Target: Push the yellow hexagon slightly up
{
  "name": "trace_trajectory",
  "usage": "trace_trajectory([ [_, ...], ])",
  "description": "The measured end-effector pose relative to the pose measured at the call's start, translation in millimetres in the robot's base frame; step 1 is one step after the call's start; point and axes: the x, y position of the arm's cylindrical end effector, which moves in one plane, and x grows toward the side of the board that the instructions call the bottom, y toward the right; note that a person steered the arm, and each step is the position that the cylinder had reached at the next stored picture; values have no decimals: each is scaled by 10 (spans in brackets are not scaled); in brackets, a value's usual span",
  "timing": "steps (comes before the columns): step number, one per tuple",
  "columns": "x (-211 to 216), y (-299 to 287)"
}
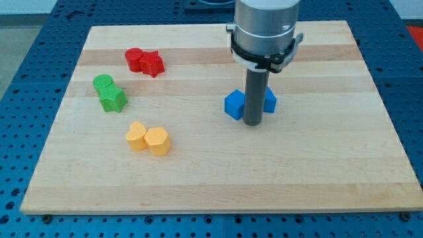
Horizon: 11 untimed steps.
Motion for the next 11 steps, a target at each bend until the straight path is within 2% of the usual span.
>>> trace_trajectory([
  [1,228,-57],
  [2,650,-239],
  [3,982,-902],
  [4,946,-1416],
  [9,89,-1482],
  [10,142,-1447],
  [11,576,-1425],
])
